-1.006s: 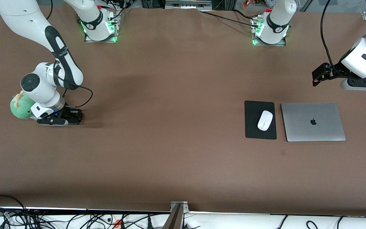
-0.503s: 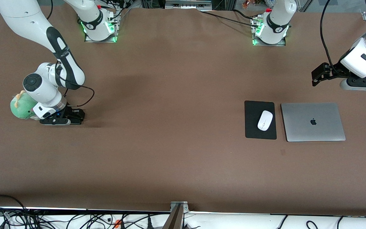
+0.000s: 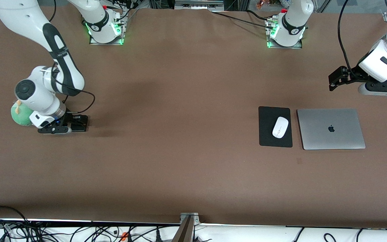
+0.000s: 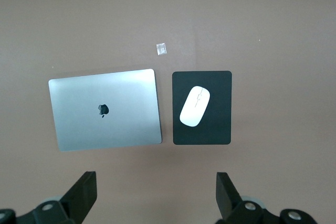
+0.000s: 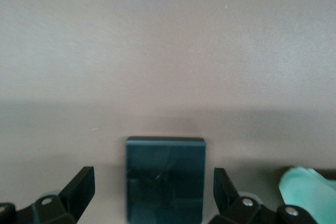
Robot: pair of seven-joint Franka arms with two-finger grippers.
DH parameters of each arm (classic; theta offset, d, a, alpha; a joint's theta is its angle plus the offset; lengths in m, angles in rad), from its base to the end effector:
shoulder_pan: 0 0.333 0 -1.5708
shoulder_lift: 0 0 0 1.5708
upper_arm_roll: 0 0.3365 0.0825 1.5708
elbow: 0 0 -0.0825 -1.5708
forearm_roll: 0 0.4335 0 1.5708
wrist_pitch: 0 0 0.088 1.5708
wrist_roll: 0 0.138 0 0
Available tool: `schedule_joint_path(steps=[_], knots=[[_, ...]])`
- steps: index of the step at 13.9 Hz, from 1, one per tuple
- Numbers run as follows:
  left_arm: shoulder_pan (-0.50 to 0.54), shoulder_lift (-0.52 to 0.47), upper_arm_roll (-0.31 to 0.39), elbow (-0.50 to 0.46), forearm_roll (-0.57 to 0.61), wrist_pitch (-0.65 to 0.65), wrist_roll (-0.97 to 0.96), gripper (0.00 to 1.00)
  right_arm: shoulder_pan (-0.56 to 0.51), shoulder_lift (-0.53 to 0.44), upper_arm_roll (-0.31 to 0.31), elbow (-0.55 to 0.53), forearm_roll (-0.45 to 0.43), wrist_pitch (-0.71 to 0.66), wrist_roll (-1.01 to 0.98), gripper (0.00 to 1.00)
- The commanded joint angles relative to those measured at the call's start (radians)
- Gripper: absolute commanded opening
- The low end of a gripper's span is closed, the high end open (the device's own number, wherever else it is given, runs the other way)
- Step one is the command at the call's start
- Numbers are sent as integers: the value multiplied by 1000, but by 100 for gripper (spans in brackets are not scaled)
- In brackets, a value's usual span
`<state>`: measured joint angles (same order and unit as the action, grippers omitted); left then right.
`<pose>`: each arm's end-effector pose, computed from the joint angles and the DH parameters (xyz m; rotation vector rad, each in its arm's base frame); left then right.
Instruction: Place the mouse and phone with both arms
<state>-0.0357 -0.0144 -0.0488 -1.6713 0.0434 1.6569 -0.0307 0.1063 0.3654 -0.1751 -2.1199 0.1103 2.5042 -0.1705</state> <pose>0.6030 -0.0456 0.5777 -3.0964 0.0891 -0.0039 0.6171 -0.0431 0.1918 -3.1396 -0.0408 -0.0424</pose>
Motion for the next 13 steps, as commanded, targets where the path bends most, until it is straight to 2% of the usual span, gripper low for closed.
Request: schedule_joint_path(steps=[1,4,5,6,9,11,12,13], knots=[[-6,-7,-3,-1,10,4,9,100,-13,-103,9,162,52,-329,-30,100],[-4,-6,-14,-1,12,8,9,100,-13,-163,9,375,48,-662,-18,100],[-4,-6,-14,-1,12,8,11,100,-13,-189,9,414,34,-715,-21,100],[-4,-6,-14,-1,12,8,11,100,-14,-218,8,432,25,-743,-23,100],[-3,-4,-13,-1,12,6,11,100,-26,-308,17,452,-95,-846,-15,100],[-1,-6,-14,-1,12,6,11,100,-72,-353,80,452,-180,-881,3,100],[-1,-4,-14,-1,12,6,11,100,-88,-371,109,457,-205,-889,5,100],[-3,-6,-14,-1,12,6,11,100,-88,-388,112,459,-205,-906,6,100]])
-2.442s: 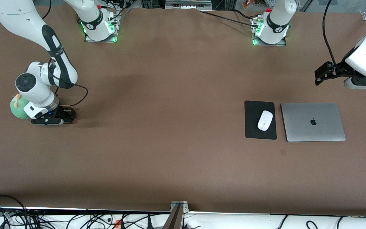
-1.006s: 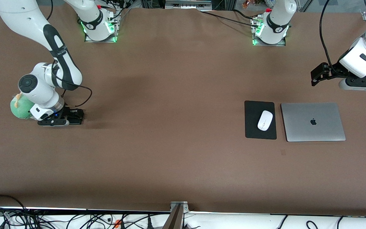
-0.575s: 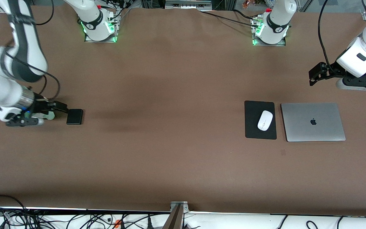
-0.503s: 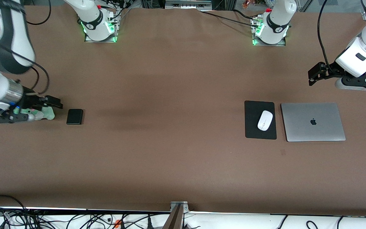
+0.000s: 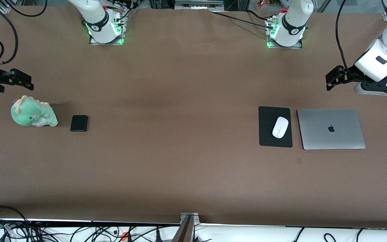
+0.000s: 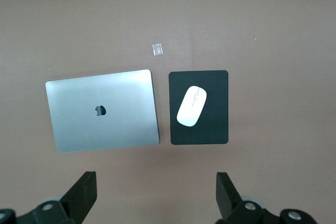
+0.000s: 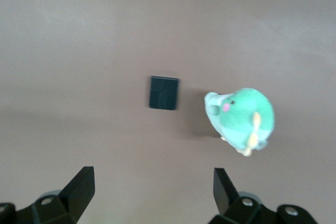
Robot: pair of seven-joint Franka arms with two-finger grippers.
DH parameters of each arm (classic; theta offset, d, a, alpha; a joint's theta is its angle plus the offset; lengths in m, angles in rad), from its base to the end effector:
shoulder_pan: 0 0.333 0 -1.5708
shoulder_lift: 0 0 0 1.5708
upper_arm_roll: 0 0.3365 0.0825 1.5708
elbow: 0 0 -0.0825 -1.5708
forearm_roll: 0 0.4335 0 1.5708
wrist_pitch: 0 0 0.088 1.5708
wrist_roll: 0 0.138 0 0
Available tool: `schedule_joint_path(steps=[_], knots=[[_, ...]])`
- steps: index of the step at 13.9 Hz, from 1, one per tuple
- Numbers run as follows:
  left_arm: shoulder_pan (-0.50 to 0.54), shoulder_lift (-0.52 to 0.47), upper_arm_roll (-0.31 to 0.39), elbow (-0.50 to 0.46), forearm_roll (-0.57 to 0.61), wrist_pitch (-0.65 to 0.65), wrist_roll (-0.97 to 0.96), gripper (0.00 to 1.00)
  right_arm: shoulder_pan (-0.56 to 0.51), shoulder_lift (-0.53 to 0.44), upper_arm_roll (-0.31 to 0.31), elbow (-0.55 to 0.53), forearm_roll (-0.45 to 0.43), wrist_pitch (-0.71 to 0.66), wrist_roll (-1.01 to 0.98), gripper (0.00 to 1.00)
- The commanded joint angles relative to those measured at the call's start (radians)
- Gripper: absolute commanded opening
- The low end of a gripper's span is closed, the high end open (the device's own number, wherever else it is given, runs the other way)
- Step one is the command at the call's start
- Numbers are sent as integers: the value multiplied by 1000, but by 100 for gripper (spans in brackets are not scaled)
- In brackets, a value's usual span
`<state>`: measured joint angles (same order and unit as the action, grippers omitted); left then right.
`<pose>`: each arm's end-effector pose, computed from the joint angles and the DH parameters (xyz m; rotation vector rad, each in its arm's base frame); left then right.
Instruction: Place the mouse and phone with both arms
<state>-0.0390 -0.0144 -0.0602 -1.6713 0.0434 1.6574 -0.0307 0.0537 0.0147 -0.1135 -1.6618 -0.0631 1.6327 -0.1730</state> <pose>0.6023 -0.0545 0.5777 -3.0956 0.1119 -0.0052 0.6075 -0.0443 0.5632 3.0762 0.1824 -0.0785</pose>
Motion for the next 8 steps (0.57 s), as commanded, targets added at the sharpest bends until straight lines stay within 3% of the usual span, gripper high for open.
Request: schedule_joint_path(steps=[1,8], knots=[[1,-6,-3,-1,12,5,11,100,-35,-54,52,-1,-35,-56,24,100],[1,-4,-3,-1,12,5,11,100,-37,-102,18,0,-1,-82,53,100]])
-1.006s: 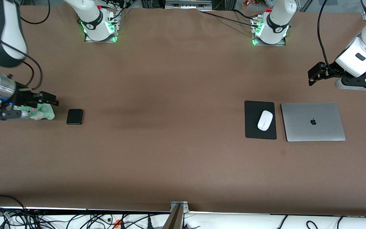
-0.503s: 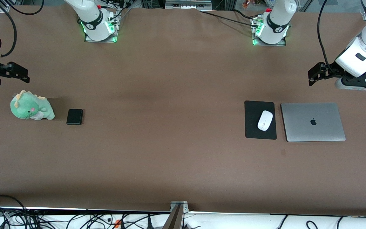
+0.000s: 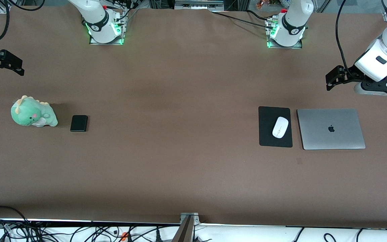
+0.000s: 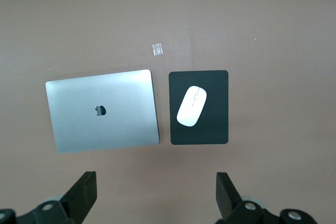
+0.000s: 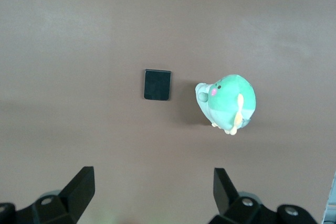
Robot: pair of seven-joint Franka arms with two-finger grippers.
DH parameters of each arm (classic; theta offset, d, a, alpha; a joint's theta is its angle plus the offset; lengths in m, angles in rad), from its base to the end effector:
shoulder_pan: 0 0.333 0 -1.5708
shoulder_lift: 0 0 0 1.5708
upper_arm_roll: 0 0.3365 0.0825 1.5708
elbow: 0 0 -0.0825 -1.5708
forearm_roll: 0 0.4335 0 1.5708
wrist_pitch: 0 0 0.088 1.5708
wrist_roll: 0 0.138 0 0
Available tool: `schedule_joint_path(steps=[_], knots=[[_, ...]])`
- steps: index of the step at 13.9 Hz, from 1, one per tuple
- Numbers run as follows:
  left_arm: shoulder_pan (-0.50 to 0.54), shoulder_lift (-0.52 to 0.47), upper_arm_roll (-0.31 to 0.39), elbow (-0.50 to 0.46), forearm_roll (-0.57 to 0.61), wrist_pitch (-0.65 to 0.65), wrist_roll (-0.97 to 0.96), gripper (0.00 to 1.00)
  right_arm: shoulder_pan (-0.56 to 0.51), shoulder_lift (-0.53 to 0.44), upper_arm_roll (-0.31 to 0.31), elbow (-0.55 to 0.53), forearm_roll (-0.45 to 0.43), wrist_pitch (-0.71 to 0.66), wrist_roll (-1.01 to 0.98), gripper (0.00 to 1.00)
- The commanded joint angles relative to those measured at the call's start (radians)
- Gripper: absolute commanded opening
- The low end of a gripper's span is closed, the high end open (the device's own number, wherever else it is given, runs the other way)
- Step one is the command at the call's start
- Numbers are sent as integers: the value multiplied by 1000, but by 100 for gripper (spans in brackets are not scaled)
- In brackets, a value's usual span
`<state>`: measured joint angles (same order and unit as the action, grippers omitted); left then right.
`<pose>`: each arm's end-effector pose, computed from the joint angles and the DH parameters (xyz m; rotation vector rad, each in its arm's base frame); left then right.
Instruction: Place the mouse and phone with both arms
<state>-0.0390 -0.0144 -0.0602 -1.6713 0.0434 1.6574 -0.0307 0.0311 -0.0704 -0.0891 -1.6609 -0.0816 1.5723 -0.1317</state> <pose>0.6023 -0.0545 0.5777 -3.0956 0.1119 -0.0052 0.5775 -0.0464 0.6091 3.0660 0.1148 -0.0391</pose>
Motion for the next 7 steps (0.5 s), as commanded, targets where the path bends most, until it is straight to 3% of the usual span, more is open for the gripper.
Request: schedule_joint_path(steps=[1,7], knots=[[1,-4,-3,-1,12,5,11,100,-13,-16,-6,3,17,-20,7,100],[1,-3,-1,-1,24,8,8,100,-20,24,-18,55,62,-35,0,100]])
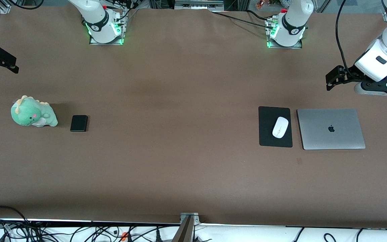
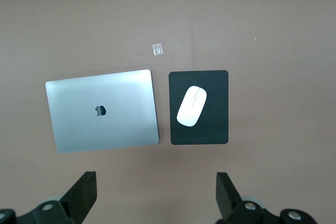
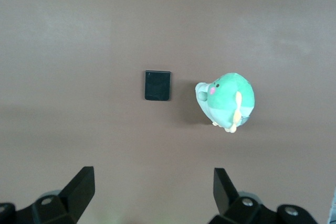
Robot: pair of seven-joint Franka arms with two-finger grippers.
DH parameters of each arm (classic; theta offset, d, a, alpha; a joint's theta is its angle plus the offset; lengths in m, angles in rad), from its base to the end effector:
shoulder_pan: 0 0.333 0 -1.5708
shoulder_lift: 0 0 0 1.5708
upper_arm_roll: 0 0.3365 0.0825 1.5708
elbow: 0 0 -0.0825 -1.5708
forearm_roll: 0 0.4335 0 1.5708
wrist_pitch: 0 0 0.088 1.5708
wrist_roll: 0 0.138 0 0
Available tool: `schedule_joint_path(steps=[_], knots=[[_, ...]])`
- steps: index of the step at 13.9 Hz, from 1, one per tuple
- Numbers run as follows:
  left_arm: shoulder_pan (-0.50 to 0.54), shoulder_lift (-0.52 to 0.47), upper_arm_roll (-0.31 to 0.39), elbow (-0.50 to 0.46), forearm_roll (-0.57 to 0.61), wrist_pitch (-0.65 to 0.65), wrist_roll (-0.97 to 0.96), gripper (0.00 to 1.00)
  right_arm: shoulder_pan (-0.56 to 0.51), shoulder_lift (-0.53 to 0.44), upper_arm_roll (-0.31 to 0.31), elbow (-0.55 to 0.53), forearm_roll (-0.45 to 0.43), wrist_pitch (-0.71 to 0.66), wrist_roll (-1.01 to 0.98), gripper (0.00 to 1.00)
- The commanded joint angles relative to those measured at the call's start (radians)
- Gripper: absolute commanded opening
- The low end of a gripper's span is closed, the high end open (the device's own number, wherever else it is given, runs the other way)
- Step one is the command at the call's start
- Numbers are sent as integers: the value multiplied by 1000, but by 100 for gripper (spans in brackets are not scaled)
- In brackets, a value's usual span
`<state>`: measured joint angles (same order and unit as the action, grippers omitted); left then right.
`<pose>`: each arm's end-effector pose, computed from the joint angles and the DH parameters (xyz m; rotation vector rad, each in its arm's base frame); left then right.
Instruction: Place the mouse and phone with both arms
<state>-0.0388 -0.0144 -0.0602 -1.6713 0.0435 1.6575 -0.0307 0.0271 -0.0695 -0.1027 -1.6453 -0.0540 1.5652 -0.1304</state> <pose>0.6023 -0.0544 0.5777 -3.0955 0.1116 -0.0053 0.5771 -0.0531 0.6158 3.0948 0.0853 -0.0243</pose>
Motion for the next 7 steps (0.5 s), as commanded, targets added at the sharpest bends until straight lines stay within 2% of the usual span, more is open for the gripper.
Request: schedule_joint_path(steps=[1,7], knots=[[2,-3,-1,-1,24,8,8,100,-16,23,-9,39,34,-28,0,100],[8,-3,-1,-1,24,8,11,100,-13,43,-9,44,31,-28,-9,100]])
